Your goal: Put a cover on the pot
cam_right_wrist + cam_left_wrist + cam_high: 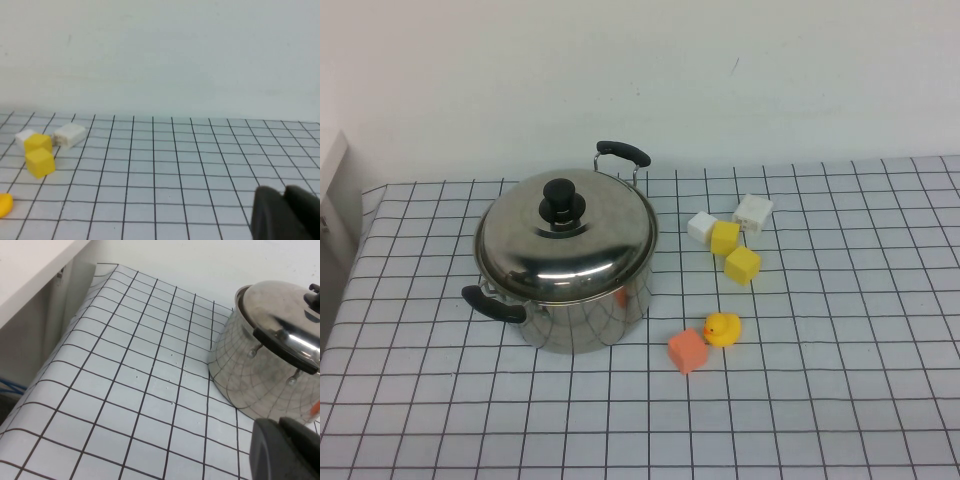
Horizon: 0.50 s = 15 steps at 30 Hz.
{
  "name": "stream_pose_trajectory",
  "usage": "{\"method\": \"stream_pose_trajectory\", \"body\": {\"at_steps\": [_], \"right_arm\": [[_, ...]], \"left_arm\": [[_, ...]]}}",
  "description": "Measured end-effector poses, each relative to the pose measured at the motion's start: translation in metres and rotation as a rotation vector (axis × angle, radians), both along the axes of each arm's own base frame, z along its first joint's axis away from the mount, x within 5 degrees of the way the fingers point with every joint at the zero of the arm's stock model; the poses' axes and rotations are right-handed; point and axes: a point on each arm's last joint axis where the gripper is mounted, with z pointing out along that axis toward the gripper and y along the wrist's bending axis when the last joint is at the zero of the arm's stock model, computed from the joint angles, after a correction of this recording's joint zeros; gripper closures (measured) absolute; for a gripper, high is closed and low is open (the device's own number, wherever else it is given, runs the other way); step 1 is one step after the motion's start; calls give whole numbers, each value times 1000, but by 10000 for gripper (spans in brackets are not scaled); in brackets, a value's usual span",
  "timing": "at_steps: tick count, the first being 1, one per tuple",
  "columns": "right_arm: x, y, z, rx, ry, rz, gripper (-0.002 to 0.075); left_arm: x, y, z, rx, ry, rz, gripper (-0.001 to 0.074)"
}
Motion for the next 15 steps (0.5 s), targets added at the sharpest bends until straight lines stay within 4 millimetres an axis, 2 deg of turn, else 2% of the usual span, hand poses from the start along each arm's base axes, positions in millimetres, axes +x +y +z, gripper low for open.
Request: {"method": "stream_pose_trajectory", "body": {"at_steps": [8, 15], "right_arm": [[-2, 3, -10, 127, 112, 36, 686], [-4, 5, -16, 146, 196, 45, 686]], "left_arm": [[0, 0, 0, -2, 0, 1, 736], [0, 0, 0, -2, 0, 1, 736]]}}
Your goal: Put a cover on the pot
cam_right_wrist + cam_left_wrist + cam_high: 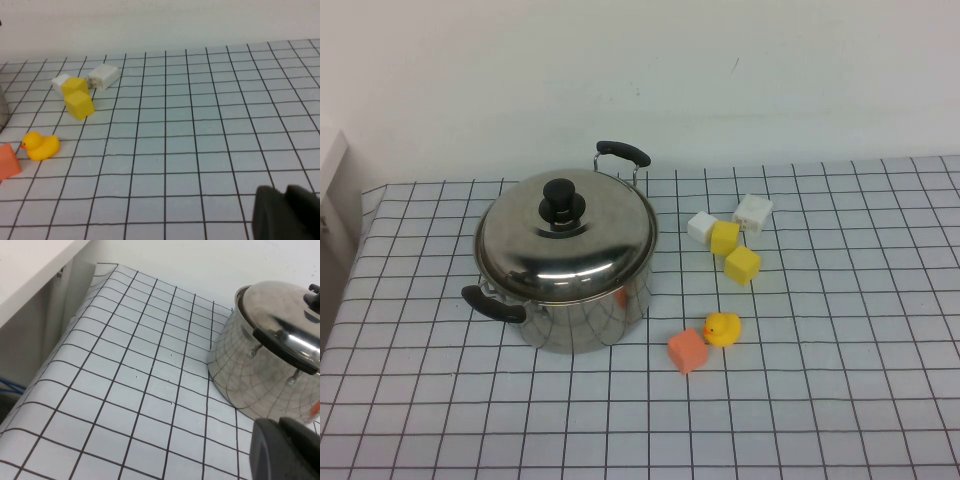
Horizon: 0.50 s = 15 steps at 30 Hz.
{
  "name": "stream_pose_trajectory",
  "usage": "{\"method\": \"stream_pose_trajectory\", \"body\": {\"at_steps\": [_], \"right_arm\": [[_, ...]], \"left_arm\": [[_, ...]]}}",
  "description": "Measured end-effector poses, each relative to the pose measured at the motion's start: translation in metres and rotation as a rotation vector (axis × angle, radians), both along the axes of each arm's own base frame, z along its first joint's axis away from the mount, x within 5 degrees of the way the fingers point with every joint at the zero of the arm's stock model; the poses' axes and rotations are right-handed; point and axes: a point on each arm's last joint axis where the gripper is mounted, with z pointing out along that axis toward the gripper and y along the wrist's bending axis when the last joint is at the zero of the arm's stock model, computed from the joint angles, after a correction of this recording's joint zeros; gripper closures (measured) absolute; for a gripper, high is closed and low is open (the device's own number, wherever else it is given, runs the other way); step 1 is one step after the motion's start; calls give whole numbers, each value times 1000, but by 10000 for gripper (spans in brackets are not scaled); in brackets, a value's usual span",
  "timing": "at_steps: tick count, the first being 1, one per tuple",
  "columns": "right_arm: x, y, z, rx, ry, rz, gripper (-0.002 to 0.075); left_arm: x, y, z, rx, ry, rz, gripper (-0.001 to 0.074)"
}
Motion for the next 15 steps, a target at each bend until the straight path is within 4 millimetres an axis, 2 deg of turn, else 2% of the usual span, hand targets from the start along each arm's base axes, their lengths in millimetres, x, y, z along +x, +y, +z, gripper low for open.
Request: {"method": "stream_pose_trajectory", "body": {"at_steps": [15], "right_arm": [[0, 0, 0, 1, 12, 1, 694]], "left_arm": [[0, 0, 0, 0, 0, 0, 736]]}}
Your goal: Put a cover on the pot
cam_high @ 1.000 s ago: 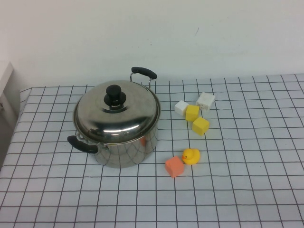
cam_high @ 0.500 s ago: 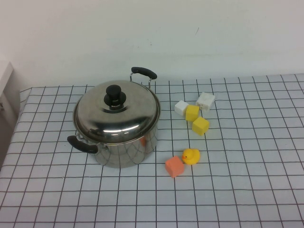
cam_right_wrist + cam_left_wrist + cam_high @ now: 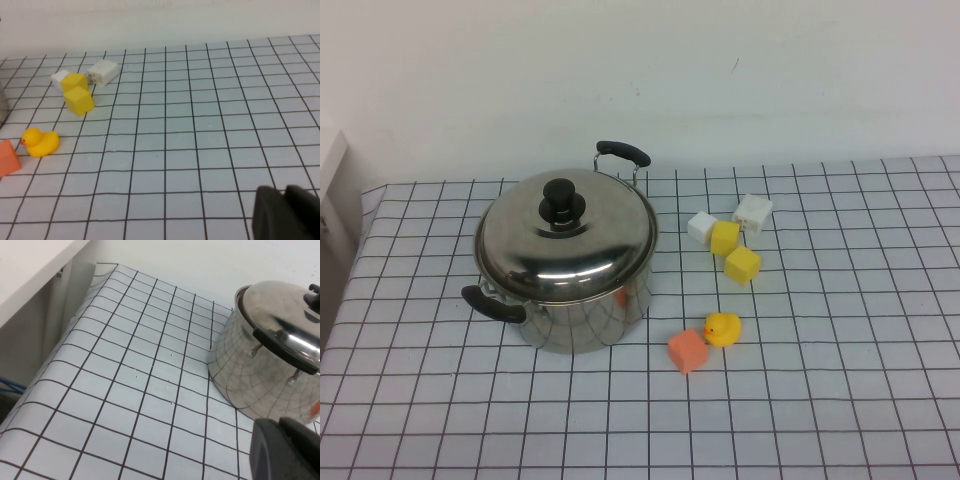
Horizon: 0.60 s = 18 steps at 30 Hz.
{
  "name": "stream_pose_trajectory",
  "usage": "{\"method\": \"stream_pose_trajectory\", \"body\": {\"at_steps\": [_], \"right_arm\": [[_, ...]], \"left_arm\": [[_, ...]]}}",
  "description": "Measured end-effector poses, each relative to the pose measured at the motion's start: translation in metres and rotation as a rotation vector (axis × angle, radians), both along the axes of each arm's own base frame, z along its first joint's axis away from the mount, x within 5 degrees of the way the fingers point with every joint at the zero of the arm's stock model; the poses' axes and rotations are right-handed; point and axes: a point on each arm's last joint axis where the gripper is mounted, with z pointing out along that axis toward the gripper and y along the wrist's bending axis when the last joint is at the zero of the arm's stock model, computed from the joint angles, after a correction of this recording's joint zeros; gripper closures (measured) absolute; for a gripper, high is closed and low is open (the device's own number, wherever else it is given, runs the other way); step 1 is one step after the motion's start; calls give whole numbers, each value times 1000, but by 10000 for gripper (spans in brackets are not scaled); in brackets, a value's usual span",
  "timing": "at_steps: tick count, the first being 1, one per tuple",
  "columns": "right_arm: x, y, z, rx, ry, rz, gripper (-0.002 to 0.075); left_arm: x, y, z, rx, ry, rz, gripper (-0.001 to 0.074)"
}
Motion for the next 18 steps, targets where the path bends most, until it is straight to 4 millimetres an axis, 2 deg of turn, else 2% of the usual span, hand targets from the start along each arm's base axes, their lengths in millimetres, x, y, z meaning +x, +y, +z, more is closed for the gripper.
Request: {"method": "stream_pose_trajectory", "body": {"at_steps": [12, 18], "right_arm": [[0, 0, 0, 2, 1, 0, 696], [0, -4, 0, 2, 2, -77, 696]], "left_arm": [[0, 0, 0, 0, 0, 0, 736], [0, 0, 0, 0, 0, 0, 736]]}}
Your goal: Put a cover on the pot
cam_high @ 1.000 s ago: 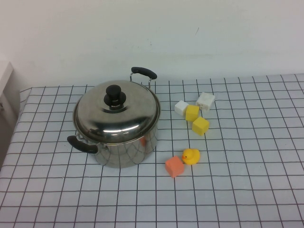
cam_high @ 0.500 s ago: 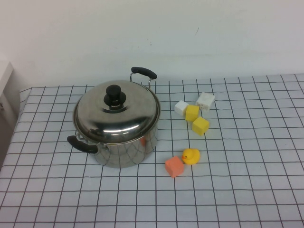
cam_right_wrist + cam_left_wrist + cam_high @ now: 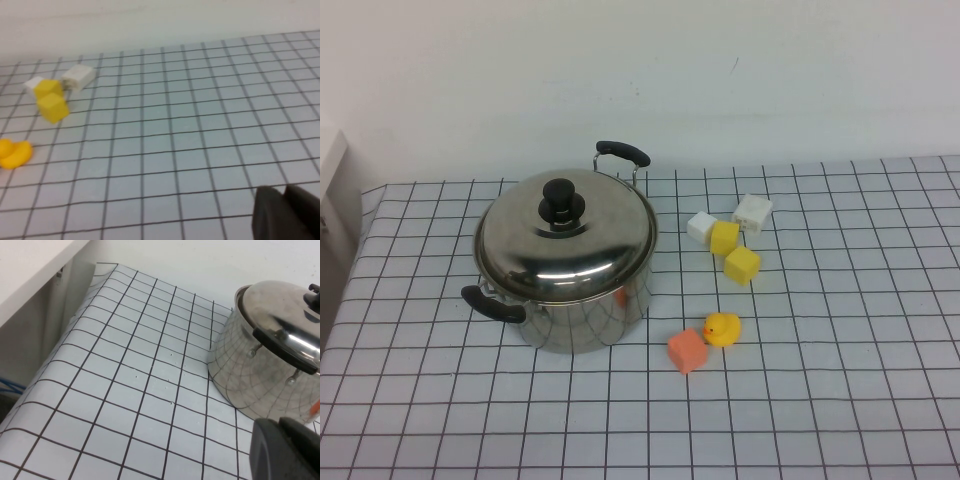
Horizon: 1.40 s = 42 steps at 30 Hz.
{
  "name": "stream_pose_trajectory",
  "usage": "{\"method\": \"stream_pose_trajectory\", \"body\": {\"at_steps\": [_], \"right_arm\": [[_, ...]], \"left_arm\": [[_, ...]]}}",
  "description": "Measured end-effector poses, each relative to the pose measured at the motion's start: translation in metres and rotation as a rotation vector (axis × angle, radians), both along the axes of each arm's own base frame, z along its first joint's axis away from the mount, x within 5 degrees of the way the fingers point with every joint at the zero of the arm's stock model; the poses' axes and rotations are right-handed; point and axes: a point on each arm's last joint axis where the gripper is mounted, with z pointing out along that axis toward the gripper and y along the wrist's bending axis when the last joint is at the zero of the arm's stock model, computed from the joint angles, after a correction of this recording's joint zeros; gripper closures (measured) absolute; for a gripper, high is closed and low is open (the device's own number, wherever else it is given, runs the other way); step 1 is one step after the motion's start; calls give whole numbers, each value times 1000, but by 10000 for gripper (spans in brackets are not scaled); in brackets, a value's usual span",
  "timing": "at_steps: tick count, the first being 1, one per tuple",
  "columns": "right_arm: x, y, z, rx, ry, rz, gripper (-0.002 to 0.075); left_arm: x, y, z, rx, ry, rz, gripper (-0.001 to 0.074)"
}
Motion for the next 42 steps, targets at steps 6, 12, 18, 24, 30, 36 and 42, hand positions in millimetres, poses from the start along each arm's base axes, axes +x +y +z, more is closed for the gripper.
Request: {"method": "stream_pose_trajectory", "body": {"at_steps": [6, 12, 18, 24, 30, 36, 42], "right_arm": [[0, -4, 0, 0, 0, -84, 696], [0, -5, 0, 0, 0, -91, 696], [0, -5, 0, 1, 0, -91, 696], [0, -5, 0, -1, 0, -93, 696], [0, -5, 0, -1, 0, -93, 696], [0, -5, 0, -1, 0, -93, 696], [0, -5, 0, -1, 0, -93, 696]], "left_arm": [[0, 0, 0, 3, 0, -1, 737], [0, 0, 0, 3, 0, -1, 737], [0, 0, 0, 3, 0, -1, 737], [0, 0, 0, 3, 0, -1, 737], [0, 0, 0, 3, 0, -1, 737], [0, 0, 0, 3, 0, -1, 737], [0, 0, 0, 3, 0, -1, 737]]}}
